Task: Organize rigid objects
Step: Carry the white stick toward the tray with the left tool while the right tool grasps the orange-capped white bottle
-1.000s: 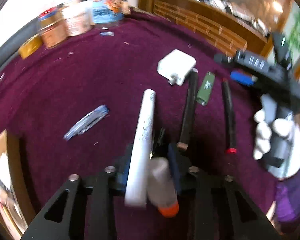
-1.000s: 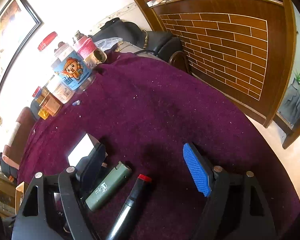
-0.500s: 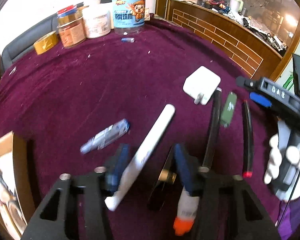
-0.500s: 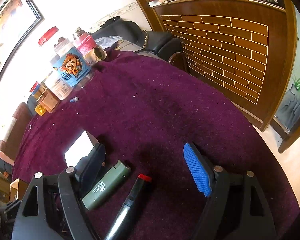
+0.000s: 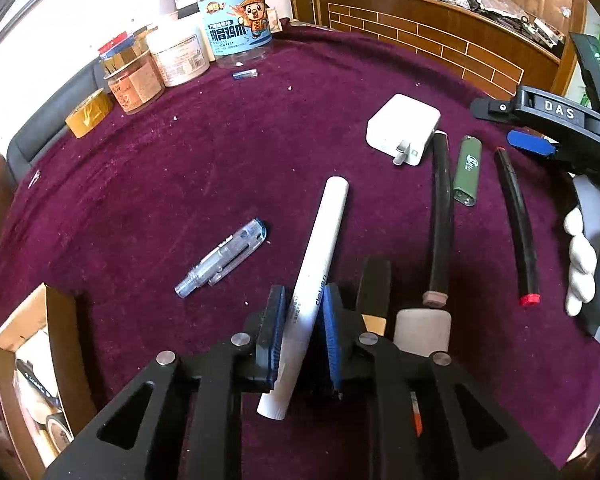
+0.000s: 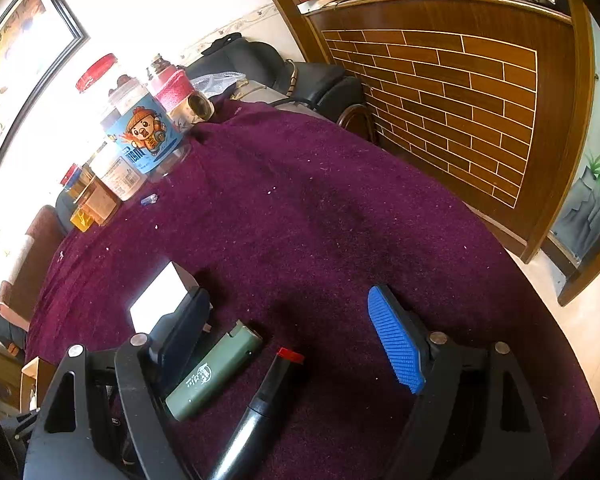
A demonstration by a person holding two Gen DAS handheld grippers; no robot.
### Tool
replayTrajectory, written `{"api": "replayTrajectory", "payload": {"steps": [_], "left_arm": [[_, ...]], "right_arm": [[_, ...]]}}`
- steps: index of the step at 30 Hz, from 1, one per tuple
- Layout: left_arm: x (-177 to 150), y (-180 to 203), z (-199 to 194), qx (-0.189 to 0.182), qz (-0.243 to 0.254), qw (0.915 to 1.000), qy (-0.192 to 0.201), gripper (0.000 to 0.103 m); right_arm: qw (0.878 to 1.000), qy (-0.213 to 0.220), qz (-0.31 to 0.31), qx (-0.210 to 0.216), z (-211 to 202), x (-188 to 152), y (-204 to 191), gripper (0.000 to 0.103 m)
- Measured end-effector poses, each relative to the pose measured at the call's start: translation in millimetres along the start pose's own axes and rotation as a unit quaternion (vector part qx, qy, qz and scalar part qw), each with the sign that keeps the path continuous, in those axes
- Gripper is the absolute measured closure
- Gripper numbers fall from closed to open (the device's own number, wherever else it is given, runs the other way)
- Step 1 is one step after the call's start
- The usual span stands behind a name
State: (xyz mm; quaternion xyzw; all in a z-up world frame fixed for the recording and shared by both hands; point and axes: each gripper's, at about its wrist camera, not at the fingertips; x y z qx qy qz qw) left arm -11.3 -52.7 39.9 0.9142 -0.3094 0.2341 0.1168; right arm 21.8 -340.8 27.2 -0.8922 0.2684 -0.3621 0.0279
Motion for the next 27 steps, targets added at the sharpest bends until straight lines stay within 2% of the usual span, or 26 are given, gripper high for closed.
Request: {"api": "replayTrajectory", "payload": {"steps": [2, 8, 11, 14, 16, 19, 22, 24, 27], "left_arm": [[3, -3, 3, -0.004, -0.011, 0.9999, 0.000, 0.087], [6, 11, 9, 0.029, 0.008, 0.9993, 0.021, 0.089], [3, -7, 5, -0.026, -0.060, 0.9975, 0.026, 0.092], [-12, -18, -9, -0.056, -0.108, 0.9914, 0.048, 0.092], [-30, -26, -33, -0.094, -0.145, 0.9818, 0.079, 0.092], [-59, -31, -76, -0.118, -0.174, 0.9681, 0.136, 0.092], [-93, -36, -126, -0.140, -0.201, 0.9488, 0.200, 0.092], [-110, -42, -151, -0.139, -0.207, 0.9414, 0.226, 0.092], [-133, -50, -181, -0.123, -0.213, 0.9354, 0.254, 0.092]], "right_arm": [[1.000, 0.000, 0.000, 0.000, 0, 0, 0, 0.021], [1.000, 0.001, 0.002, 0.003, 1, 0, -1, 0.020], [1.000, 0.002, 0.005, 0.007, 1, 1, -1, 0.020], [1.000, 0.003, 0.005, 0.007, 2, 1, -1, 0.020], [1.000, 0.004, 0.003, 0.006, 2, 1, -1, 0.020], [1.000, 0.004, -0.001, 0.001, 2, 1, -2, 0.020], [1.000, 0.005, -0.008, -0.007, 2, 0, -5, 0.020], [1.000, 0.005, -0.012, -0.011, 2, 1, -6, 0.020], [0.999, -0.003, -0.025, -0.023, 1, 0, -10, 0.019]]}}
Point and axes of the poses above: each gripper's, at about its wrist camera, not at the fingertips, and z roughly the way its jaws point, y to its right, x to its top, and after that the axes turned 11 degrees about -x, right-handed
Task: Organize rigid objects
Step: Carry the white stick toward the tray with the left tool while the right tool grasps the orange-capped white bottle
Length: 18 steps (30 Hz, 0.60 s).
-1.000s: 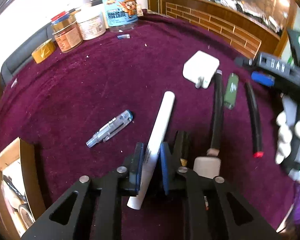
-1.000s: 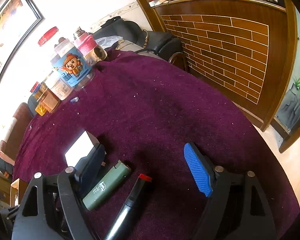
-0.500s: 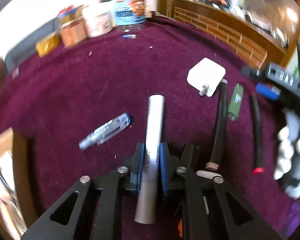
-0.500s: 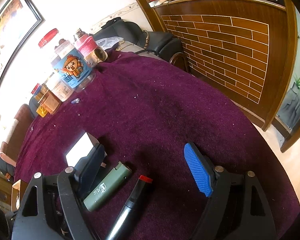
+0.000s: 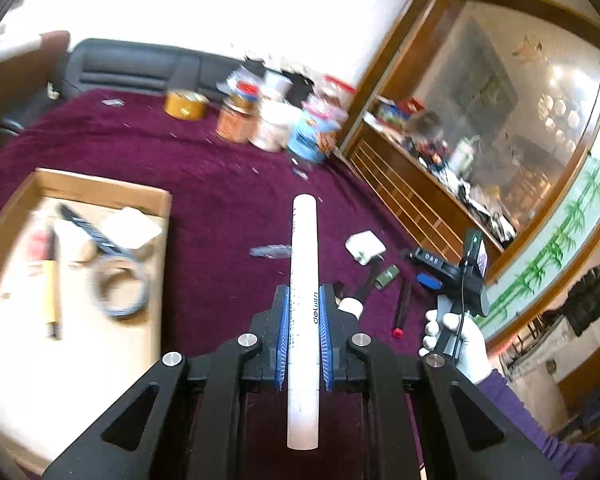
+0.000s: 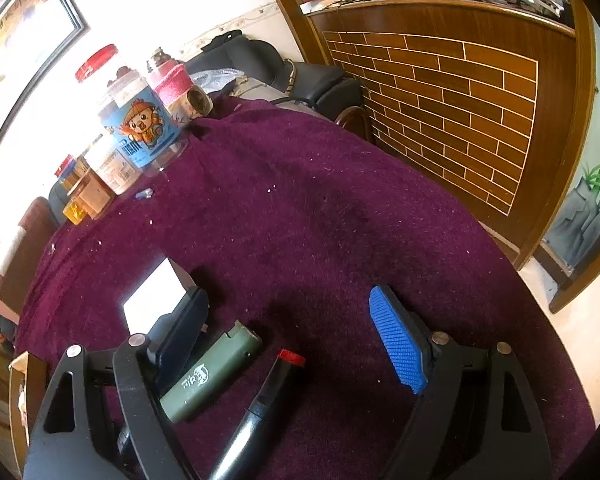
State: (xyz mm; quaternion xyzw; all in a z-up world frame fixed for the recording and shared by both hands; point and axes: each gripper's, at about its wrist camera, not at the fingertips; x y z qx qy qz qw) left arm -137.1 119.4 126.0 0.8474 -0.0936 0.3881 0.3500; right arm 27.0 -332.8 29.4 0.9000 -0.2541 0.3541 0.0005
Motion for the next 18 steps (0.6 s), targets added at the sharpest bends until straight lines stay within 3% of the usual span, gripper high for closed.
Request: {"api": "replayTrajectory", "payload": {"steps": [2, 5, 9, 11, 14, 18], "left_arm": [[-1, -2, -16, 0.005, 0.003, 0.9999, 0.011, 0.092], [-6, -4, -36, 0.018, 0.017, 0.9992, 0.031, 0.092], [-7, -19, -42, 0.015, 0.002, 0.9988, 0.048, 0.092], [-11, -25, -43, 0.010, -0.007, 0.9987, 0.049, 0.092], [-16, -35, -47, 0.007, -0.017, 0.9986, 0.049, 0.092], [-18, -45, -60, 0.018, -0.022, 0.9981, 0.055, 0.092]], "right_arm": [[1.000, -0.017, -0.016, -0.003, -14, -7, -5, 0.020], [0.997, -0.031, -0.045, 0.061, -48, -30, -20, 0.020], [0.982, -0.085, -0.104, 0.134, -69, -75, -57, 0.023], [0.977, -0.101, -0.124, 0.138, -69, -94, -73, 0.037], [0.975, -0.109, -0.141, 0.130, -65, -111, -92, 0.048], [0.978, -0.105, -0.131, 0.122, -61, -112, -105, 0.049]]}}
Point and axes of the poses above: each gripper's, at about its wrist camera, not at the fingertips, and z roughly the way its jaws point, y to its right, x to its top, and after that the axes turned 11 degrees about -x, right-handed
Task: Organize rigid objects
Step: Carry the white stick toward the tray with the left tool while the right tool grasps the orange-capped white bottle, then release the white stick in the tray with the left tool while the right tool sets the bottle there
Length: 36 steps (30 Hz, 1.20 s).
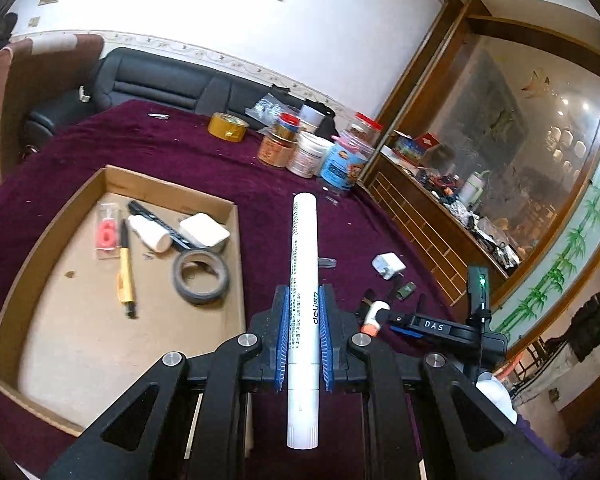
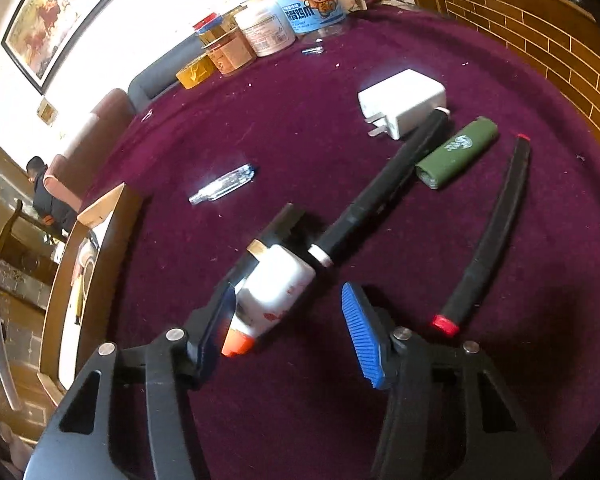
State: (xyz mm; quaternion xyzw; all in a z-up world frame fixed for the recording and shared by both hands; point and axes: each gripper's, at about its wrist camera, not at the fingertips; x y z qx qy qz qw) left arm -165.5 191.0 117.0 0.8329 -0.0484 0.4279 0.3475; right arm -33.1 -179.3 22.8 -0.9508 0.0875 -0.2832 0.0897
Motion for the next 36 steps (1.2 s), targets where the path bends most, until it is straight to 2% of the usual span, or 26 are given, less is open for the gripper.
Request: {"api": "replayTrajectory", "payload": {"steps": [4, 6, 8, 12, 15, 19, 24, 30, 36], "left_arm": [[0, -11, -4, 0.008, -0.011, 0.9999, 0.009, 0.092], [0, -17, -6, 0.010, -0.019, 0.9997, 0.011, 0.092], [0, -23, -7, 0.014, -0.025, 0.9995, 0.012, 0.092], [3, -45, -20, 0.043, -0.037, 0.9983, 0.016, 0.092], [4, -67, -30, 0.087, -0.048, 0.9950, 0.014, 0.092], [6, -103, -31, 0.137, -0.078, 0.9873, -0.020, 0.092], [8, -143, -9, 0.155, -0.125, 0.9765, -0.084, 0.092], [22, -174, 28, 0.169, -0.164, 0.9625, -0.134, 0.092], [40, -188, 48, 0.184, -0.178, 0.9579, -0.130, 0.091]], "right_arm": [[0.999, 0.009, -0.003, -0.031, 5, 1, -15, 0.050], [0.998, 0.025, -0.024, -0.046, 3, -3, -23, 0.064], [0.998, 0.028, -0.031, -0.042, 1, -7, -27, 0.069], [0.999, 0.032, -0.023, -0.001, -8, -11, -22, 0.075], [0.999, 0.035, -0.018, 0.024, -19, -11, -25, 0.077], [0.997, 0.030, -0.027, 0.070, -28, -7, -42, 0.078], [0.992, 0.025, -0.059, 0.112, -34, -8, -78, 0.078], [0.983, 0.018, -0.101, 0.155, -44, -12, -120, 0.078], [0.970, -0.010, -0.149, 0.192, -47, -17, -165, 0.078]]}}
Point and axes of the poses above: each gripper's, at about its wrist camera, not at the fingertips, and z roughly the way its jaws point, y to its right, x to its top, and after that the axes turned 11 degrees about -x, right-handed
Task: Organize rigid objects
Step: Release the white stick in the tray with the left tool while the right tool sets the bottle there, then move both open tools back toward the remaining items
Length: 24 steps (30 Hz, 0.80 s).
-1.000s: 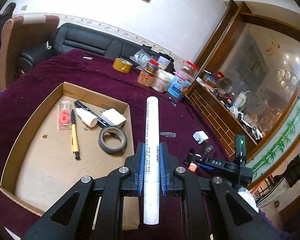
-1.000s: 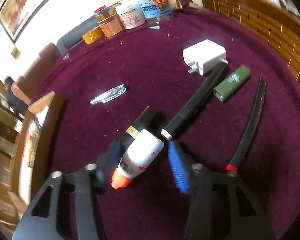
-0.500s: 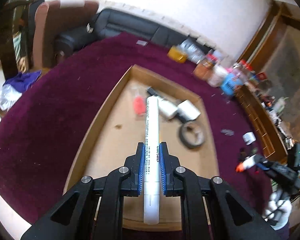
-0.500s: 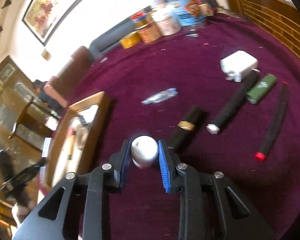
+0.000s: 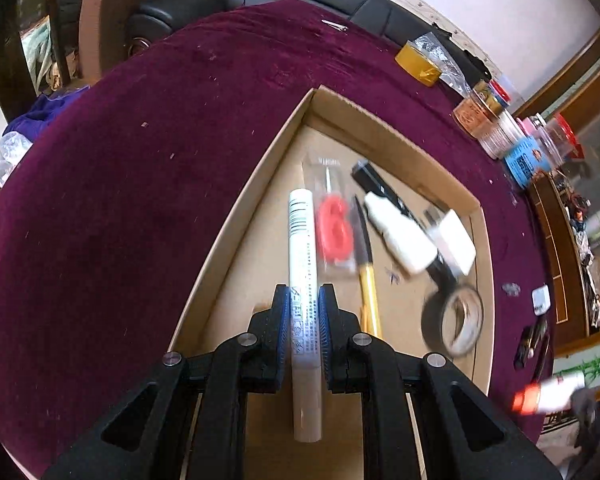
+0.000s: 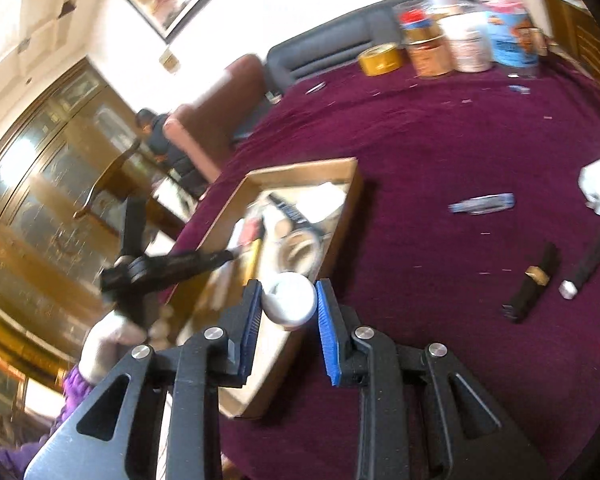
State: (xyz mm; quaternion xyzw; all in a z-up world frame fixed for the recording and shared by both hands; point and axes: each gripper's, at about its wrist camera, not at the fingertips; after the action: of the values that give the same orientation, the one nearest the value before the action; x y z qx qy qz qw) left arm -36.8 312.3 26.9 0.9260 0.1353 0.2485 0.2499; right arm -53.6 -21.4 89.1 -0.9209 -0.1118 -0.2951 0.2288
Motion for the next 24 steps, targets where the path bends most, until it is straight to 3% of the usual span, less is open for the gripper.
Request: {"api": "replayTrajectory", "payload": {"steps": [3, 10, 13, 16, 18, 24], "left_arm": [[-2, 3, -4, -0.003, 0.002, 0.9999, 0.009, 0.081], [-44, 12, -68, -0.026, 0.032, 0.9949, 0.092, 0.058], [-63, 12, -99, -0.011, 0.048, 0.9894, 0.136, 0.051], [-73, 6, -119, 0.003, 0.049, 0.9847, 0.167, 0.045], [-76, 1, -124, 0.001, 0.046, 0.9837, 0.174, 0.045], [-77, -12, -118, -0.015, 0.021, 0.9862, 0.164, 0.045]], "right_arm": [[0.999, -0.037, -0.010, 0.017, 20, 0, -12, 0.078], [0.993, -0.111, -0.050, 0.004, 96, 12, -49, 0.078], [0.992, -0.112, -0.052, -0.008, 116, 25, -60, 0.078], [0.991, -0.109, -0.066, -0.046, 137, 34, -69, 0.078], [0.990, -0.100, -0.062, -0.072, 145, 35, -72, 0.077], [0.996, -0.076, -0.015, -0.045, 127, 43, -56, 0.077]]}}
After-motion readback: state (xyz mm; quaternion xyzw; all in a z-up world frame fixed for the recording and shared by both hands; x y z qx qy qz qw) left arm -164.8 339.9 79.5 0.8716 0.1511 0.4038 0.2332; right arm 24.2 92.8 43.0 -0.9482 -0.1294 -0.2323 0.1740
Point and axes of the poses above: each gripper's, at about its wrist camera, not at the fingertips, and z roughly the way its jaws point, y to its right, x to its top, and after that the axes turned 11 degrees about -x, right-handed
